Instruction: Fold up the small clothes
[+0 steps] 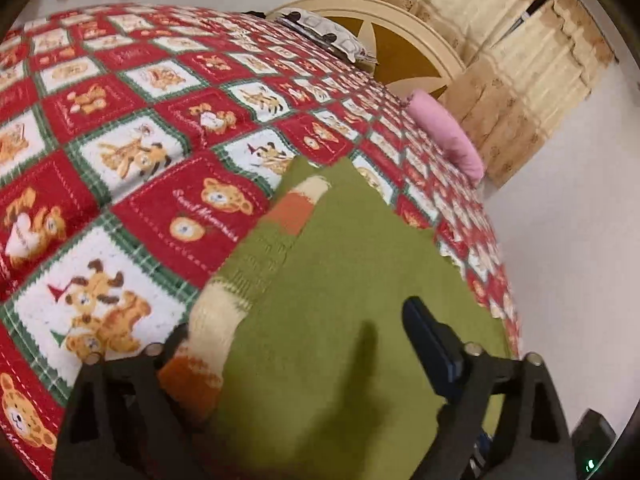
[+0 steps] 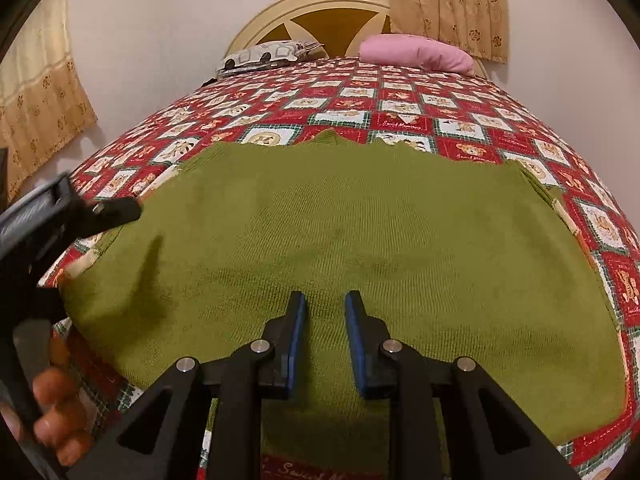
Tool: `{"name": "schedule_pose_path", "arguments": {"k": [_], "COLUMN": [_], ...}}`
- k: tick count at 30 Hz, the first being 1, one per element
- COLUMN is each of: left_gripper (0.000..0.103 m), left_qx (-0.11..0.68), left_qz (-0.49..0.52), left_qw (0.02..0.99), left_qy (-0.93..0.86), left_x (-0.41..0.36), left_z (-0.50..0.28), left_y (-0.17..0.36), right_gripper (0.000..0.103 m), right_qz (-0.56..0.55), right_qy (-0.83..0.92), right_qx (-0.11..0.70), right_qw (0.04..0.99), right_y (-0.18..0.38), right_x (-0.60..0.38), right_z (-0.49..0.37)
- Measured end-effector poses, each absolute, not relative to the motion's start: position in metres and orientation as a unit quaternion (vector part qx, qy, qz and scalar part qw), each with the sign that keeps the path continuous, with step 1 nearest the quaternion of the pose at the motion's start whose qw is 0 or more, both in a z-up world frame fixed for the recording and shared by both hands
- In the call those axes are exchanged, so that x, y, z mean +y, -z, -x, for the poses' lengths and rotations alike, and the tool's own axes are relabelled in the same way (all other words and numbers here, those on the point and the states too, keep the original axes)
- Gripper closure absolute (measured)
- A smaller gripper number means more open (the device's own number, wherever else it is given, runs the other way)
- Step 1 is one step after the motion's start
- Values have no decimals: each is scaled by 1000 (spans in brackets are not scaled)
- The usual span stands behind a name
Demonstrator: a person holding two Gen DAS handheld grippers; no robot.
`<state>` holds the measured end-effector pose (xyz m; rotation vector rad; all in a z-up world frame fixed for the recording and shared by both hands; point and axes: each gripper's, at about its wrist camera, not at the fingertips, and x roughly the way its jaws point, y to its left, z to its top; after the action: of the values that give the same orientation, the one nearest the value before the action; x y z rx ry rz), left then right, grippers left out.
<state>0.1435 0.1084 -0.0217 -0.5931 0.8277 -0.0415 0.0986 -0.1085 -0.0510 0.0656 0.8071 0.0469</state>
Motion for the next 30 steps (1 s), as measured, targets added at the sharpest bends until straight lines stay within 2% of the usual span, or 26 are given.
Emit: {"name": "schedule_pose_path", "arguments": {"k": [2, 4, 9, 15, 16, 17, 19, 24, 27, 30], "left_gripper": [53, 69, 75, 79, 82, 90, 93, 93, 93, 77], "left_qx": [397, 397, 392, 349, 345, 343, 351, 402, 400, 381], "left_qz": [263, 256, 245, 132, 117, 106, 90, 54, 81, 94], "left_qw": [879, 881, 886, 923, 925, 924, 918, 898, 896, 905], "left_qy": [18, 19, 35, 97, 112, 130, 159, 170, 174, 166], "left_x": [102, 102, 102, 52, 43, 33, 17, -13, -1, 17], "left_z": [-145, -143, -143, -132, -130, -129, -127, -132, -131, -125], "left_y": [21, 22, 14, -24, -27, -29, -27, 12, 10, -7], "right_gripper": [81, 81, 81, 81, 81, 81, 81, 81, 81, 79], "right_qz": [-35, -44, -51, -108, -127, -141, -147, -145, -132, -130], "right_qy": [-24, -28, -31, -45, -44, -35, -21, -12, -24, -25], "right_qx": [392, 391, 390, 382, 373, 362, 351, 396, 399, 404], "right_qw": [919, 919, 919, 917, 918, 921, 924, 907, 907, 905], "right_y": [51, 52, 52, 43, 38, 31, 24, 47, 42, 41], "right_x": [-109, -112, -113, -131, -139, -149, -162, -182, -184, -186], "right_z": [-98, -98, -98, -95, -92, -87, -84, -91, -94, -99]}}
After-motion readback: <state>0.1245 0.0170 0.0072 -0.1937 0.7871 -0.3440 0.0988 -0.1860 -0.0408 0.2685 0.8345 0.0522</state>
